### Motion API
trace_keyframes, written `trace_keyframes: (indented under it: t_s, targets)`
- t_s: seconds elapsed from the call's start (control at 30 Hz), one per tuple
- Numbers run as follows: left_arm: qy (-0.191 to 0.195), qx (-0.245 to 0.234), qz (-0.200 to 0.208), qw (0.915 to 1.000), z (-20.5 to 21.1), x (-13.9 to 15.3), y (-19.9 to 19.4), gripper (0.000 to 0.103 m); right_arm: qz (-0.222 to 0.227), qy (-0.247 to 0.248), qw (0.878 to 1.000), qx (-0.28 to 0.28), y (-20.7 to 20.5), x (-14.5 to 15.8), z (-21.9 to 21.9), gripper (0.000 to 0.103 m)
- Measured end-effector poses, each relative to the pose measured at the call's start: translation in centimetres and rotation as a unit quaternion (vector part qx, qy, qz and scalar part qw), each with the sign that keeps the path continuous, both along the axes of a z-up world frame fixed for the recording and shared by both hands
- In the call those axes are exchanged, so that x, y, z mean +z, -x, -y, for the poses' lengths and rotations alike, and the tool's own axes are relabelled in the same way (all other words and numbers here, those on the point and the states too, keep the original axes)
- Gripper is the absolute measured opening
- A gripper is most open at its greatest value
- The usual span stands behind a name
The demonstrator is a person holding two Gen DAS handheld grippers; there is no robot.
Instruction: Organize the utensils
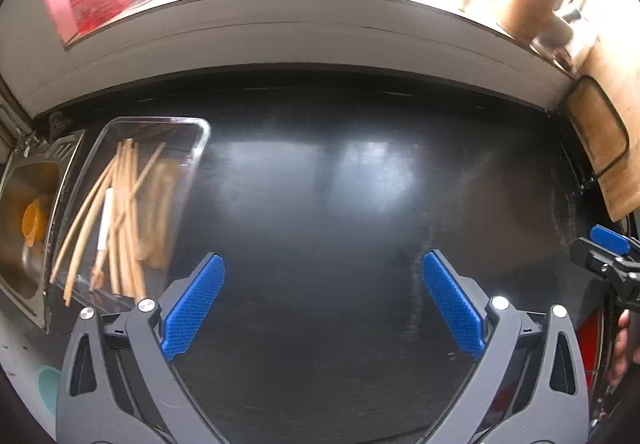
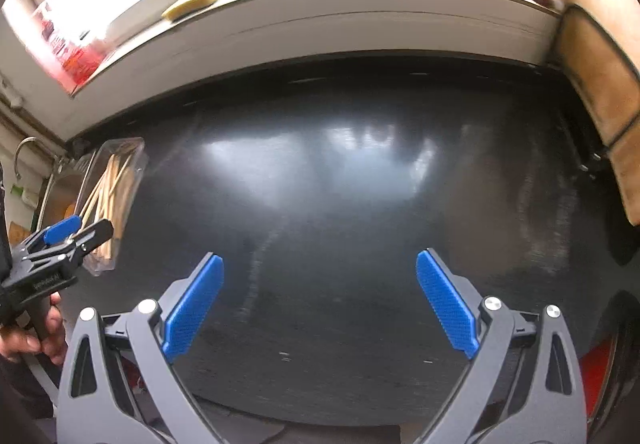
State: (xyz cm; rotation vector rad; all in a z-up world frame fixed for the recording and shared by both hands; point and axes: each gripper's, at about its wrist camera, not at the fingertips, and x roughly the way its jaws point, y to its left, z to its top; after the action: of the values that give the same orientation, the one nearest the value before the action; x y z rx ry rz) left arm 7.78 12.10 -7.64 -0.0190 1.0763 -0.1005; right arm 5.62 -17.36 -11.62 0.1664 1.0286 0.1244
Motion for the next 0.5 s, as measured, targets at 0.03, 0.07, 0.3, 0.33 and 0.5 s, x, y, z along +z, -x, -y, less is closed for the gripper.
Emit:
trace_keyframes:
  t_s: [0.03, 0.07, 0.3, 0.33, 0.5]
  targets:
    - [-0.003, 0.0, 0.0, 1.0, 1.1, -0.1, 0.2, 0.097, 0.001, 0.002, 1.0, -0.005, 0.3, -0.1, 0.9, 0.094]
    - [-0.004, 0.001, -0.001, 1.0, 1.8, -0.2, 0.2, 0.097, 0.002, 0.005, 1.0, -0.006, 0.4, -0.2, 1.4, 0.094]
    - [-0.007, 0.003, -0.008, 0.9999, 4.9, -0.9, 0.6, 0.097, 0.004, 0.01, 1.0, -0.005, 0.6, -1.1, 5.0, 0.094]
    - [-0.006, 0.006, -0.009, 0.9999, 5.0, -0.9, 0.6, 0.097, 0.003, 0.009, 1.0, -0.003, 0.6, -1.2, 5.0, 0.094]
    - [-0.014, 0.02, -0.012, 0.9996, 4.6, -1.1, 0.9, 0.097, 0.008, 0.01, 1.0, 0.005, 0.2, -1.2, 5.6, 0.094]
